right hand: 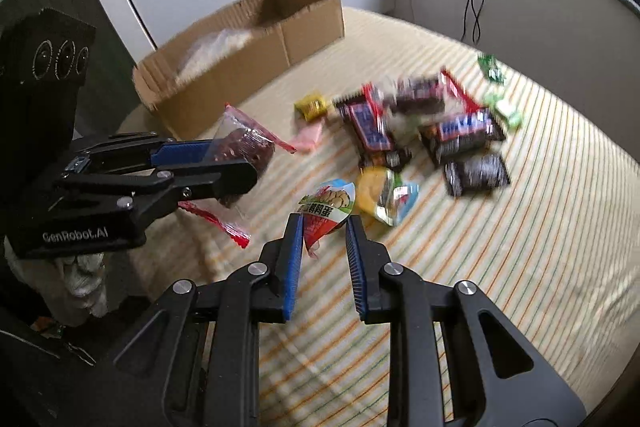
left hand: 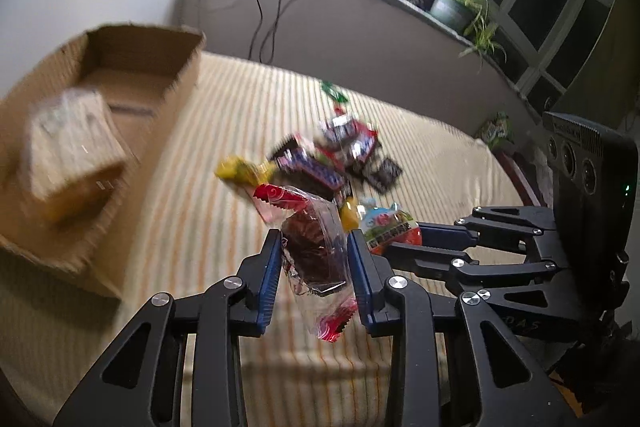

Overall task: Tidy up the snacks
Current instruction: 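Carry the fruit bag and jelly cup into the box and release both, then grasp the red-wrapped candy bag with the left gripper while the right gripper grasps the black candy, then carry both candies into the box and open both grippers, then move both grippers back toward the remaining Snickers bars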

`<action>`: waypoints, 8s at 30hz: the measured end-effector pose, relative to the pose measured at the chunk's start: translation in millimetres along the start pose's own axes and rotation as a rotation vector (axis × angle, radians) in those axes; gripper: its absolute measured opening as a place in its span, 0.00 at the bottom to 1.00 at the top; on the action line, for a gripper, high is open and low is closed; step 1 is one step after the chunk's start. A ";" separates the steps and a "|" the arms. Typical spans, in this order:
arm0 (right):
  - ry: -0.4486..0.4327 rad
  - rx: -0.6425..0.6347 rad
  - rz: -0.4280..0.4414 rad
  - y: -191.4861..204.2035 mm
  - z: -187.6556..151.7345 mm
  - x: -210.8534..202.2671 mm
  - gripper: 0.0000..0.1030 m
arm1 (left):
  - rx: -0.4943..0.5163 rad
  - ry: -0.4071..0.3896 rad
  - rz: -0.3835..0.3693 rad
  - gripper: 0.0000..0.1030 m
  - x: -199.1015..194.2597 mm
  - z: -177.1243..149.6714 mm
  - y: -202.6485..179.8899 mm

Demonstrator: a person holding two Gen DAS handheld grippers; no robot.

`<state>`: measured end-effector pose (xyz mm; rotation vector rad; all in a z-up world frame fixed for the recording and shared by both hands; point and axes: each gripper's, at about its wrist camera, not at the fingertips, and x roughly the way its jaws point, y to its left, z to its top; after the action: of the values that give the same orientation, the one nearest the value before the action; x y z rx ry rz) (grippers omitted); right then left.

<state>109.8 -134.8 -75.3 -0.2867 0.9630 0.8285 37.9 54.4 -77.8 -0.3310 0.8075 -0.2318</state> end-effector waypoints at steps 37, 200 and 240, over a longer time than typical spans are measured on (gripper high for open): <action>-0.036 -0.047 0.070 34.4 201.7 123.2 0.22 | -0.048 -0.113 0.197 0.31 -4.1 87.3 111.9; -0.140 -0.173 -0.018 42.7 94.8 13.9 0.30 | -0.035 -0.186 0.216 0.32 -25.2 79.8 80.1; -0.134 -0.256 0.022 86.4 142.9 63.4 0.61 | -0.110 -0.217 0.319 0.41 -64.5 56.5 123.3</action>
<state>152.8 33.9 -35.1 -0.4358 0.7357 0.9804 45.8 200.7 -44.8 -0.3195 0.6479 0.1462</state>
